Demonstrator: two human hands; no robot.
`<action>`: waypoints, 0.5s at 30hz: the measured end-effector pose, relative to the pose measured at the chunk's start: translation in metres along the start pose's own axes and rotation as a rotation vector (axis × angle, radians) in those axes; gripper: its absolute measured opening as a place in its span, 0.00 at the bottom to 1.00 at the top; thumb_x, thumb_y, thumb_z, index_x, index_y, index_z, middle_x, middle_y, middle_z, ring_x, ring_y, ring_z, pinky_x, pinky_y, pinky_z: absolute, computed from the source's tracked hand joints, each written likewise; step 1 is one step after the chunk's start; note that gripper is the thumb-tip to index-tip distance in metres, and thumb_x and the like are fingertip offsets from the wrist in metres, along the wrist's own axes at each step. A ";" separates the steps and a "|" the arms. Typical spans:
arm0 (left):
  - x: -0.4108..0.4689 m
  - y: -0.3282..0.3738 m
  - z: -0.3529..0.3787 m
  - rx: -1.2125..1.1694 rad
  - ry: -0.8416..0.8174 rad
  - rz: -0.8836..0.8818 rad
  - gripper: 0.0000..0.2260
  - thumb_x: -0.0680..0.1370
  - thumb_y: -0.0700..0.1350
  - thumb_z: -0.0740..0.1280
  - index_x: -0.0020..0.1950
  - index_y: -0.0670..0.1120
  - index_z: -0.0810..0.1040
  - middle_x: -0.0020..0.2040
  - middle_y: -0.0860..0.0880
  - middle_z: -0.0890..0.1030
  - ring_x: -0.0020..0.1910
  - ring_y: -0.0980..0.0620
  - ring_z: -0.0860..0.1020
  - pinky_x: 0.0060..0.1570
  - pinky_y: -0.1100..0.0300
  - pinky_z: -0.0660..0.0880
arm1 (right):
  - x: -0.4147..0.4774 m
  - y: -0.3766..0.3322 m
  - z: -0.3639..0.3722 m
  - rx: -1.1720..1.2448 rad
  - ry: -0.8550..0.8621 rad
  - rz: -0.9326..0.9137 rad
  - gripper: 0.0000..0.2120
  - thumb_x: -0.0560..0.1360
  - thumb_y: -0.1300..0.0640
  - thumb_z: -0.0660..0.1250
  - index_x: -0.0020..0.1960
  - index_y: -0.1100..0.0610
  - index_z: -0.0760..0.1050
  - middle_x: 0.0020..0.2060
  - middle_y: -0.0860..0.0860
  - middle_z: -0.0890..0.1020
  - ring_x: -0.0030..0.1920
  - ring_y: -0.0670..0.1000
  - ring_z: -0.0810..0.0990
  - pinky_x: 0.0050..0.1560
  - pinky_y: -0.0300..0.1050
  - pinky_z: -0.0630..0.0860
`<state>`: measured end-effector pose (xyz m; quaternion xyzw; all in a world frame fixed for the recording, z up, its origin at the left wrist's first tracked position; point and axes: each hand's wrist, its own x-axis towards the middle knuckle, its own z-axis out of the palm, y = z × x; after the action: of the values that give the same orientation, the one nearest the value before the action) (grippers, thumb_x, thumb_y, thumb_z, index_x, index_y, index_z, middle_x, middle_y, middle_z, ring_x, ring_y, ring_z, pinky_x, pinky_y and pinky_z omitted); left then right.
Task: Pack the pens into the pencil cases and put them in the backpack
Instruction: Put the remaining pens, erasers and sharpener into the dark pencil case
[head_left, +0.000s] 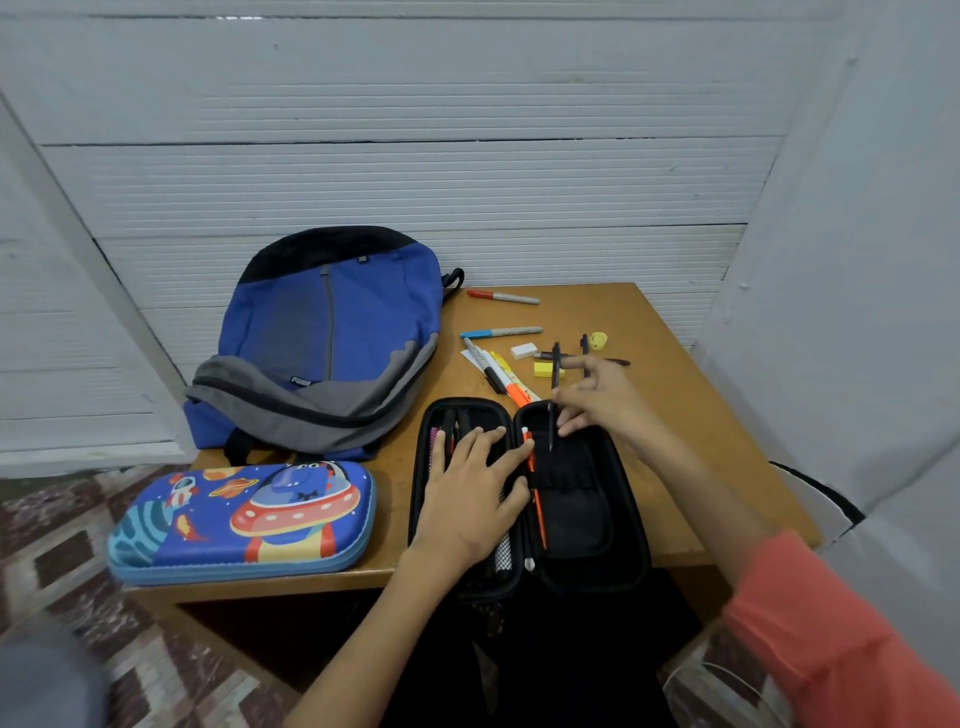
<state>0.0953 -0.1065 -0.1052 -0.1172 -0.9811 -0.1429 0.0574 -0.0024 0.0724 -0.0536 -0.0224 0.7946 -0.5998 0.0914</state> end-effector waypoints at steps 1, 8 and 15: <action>0.000 0.000 0.000 0.001 0.000 0.001 0.33 0.72 0.62 0.37 0.76 0.62 0.61 0.76 0.54 0.62 0.77 0.54 0.53 0.74 0.47 0.34 | -0.002 0.002 0.003 -0.010 -0.021 0.021 0.25 0.75 0.66 0.68 0.70 0.61 0.64 0.40 0.63 0.81 0.29 0.52 0.81 0.32 0.43 0.81; 0.000 0.000 -0.001 0.016 -0.003 -0.003 0.33 0.73 0.62 0.37 0.76 0.62 0.60 0.76 0.54 0.61 0.77 0.53 0.53 0.74 0.46 0.34 | -0.008 0.010 0.018 -0.072 -0.096 0.074 0.26 0.75 0.66 0.69 0.70 0.60 0.65 0.34 0.59 0.82 0.29 0.52 0.82 0.35 0.46 0.82; 0.000 0.000 -0.001 0.018 -0.006 -0.008 0.33 0.72 0.63 0.37 0.76 0.63 0.59 0.76 0.54 0.61 0.77 0.54 0.53 0.75 0.47 0.35 | -0.017 0.001 0.012 -0.156 -0.266 0.172 0.34 0.73 0.70 0.70 0.73 0.57 0.58 0.34 0.57 0.80 0.30 0.51 0.82 0.32 0.42 0.81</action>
<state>0.0955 -0.1064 -0.1044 -0.1133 -0.9830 -0.1337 0.0549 0.0162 0.0634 -0.0561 -0.0406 0.8185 -0.5183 0.2444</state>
